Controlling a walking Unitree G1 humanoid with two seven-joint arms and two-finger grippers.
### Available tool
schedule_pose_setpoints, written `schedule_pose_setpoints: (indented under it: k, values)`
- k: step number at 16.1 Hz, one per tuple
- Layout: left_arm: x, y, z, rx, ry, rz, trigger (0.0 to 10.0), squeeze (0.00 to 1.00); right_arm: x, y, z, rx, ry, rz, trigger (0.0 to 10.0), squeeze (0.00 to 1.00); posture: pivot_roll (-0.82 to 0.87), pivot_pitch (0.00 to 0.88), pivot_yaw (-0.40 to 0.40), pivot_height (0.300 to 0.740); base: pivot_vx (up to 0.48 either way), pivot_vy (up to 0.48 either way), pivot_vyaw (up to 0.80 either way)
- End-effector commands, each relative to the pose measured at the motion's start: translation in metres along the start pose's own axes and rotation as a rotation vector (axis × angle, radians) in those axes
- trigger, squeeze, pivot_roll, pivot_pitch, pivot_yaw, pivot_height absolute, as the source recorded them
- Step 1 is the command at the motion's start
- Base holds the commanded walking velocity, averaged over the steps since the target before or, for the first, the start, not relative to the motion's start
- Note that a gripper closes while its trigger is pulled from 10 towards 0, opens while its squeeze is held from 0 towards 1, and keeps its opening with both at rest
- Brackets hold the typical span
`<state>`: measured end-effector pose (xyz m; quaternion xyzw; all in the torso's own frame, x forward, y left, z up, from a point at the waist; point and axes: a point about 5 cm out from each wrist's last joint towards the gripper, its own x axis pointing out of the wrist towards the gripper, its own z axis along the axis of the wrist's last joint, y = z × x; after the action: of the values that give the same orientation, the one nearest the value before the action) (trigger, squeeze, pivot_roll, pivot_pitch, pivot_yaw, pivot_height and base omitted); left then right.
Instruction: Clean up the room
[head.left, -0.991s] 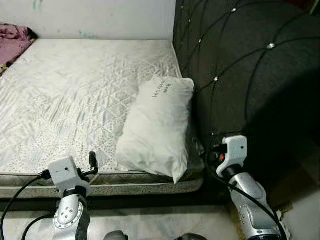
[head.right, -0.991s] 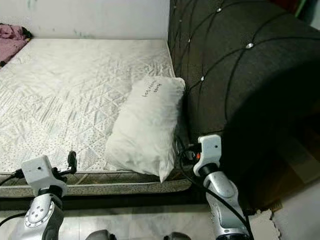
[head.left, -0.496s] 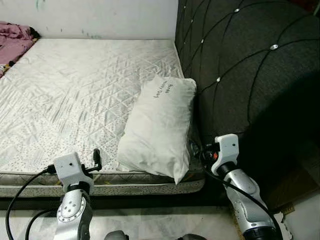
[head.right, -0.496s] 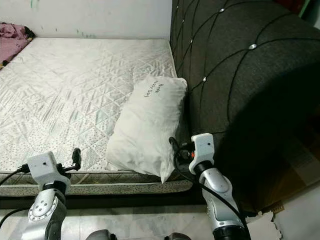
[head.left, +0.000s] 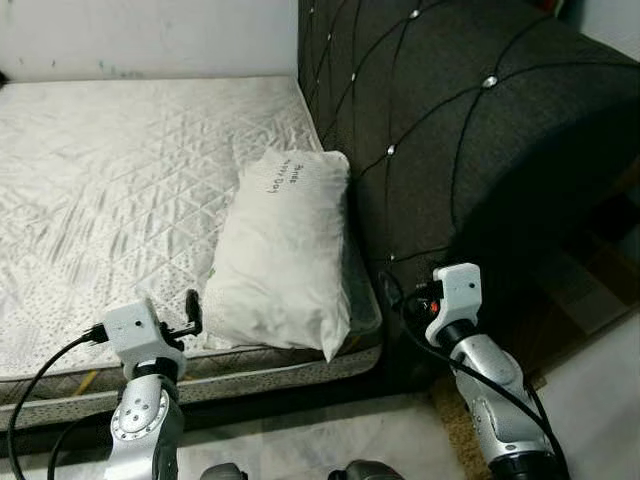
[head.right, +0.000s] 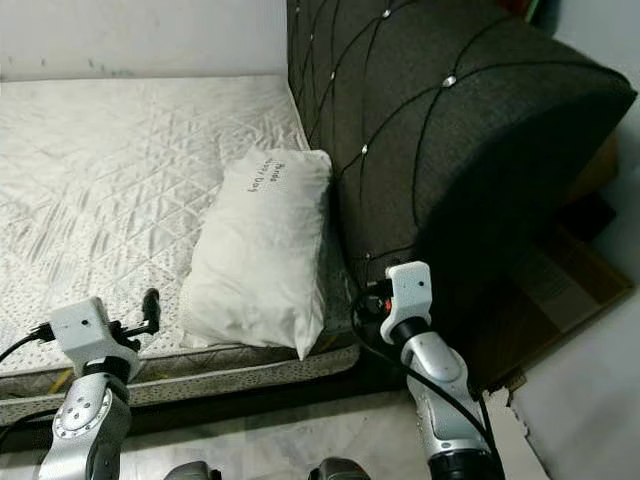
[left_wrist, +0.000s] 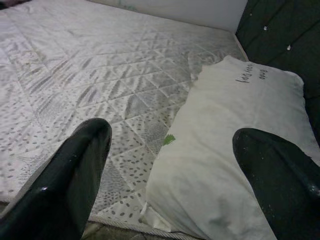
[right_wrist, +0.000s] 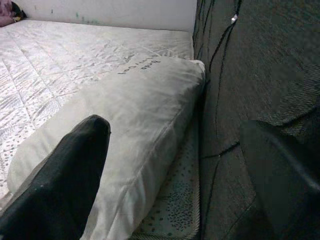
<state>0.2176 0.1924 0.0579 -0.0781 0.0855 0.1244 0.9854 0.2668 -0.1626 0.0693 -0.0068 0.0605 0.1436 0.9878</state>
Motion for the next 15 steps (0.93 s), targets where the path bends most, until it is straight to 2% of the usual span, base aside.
schedule_pose_setpoints:
  k: [1,3,5,6,7,9,13,15]
  values:
    - [-0.001,0.0,0.006,-0.002,-0.018,0.001,10.0,0.0,0.004,-0.005,0.012,-0.002,-0.032,-0.033,10.0,0.0,-0.03,0.004,-0.02,0.74,0.0,0.0,0.0]
    - [-0.002,0.002,0.007,-0.005,-0.024,0.009,10.0,0.0,0.008,-0.009,0.023,0.086,-0.055,-0.118,10.0,0.0,-0.03,0.008,-0.017,0.74,0.0,0.0,0.0]
    - [-0.001,0.003,0.009,0.0,-0.027,0.008,10.0,0.0,0.011,0.004,0.023,0.138,-0.038,-0.133,10.0,0.0,-0.03,0.008,-0.016,0.74,0.0,0.0,0.0]
    - [-0.001,0.003,0.009,0.002,-0.027,0.007,10.0,0.0,0.011,0.009,0.021,0.099,-0.016,-0.115,10.0,0.0,-0.03,0.006,-0.016,0.74,0.0,0.0,0.0]
    - [-0.001,0.003,0.009,0.004,-0.028,0.007,10.0,0.0,0.011,0.008,0.019,0.085,-0.009,-0.124,10.0,0.0,-0.03,0.005,-0.017,0.74,0.0,0.0,0.0]
    - [0.0,0.004,0.01,0.005,-0.03,0.008,10.0,0.0,0.01,0.004,0.017,0.119,0.0,-0.149,10.0,0.0,-0.03,0.004,-0.017,0.74,0.0,0.0,0.0]
    - [0.0,0.003,0.011,0.011,-0.037,-0.001,10.0,0.0,0.011,0.011,0.018,0.123,0.015,-0.095,10.0,0.0,-0.03,0.003,-0.016,0.74,0.0,0.0,0.0]
    - [0.0,0.003,0.011,0.01,-0.037,-0.003,10.0,0.0,0.011,0.011,0.018,0.122,0.019,-0.091,10.0,0.0,-0.03,0.001,-0.016,0.74,0.247,0.0,0.0]
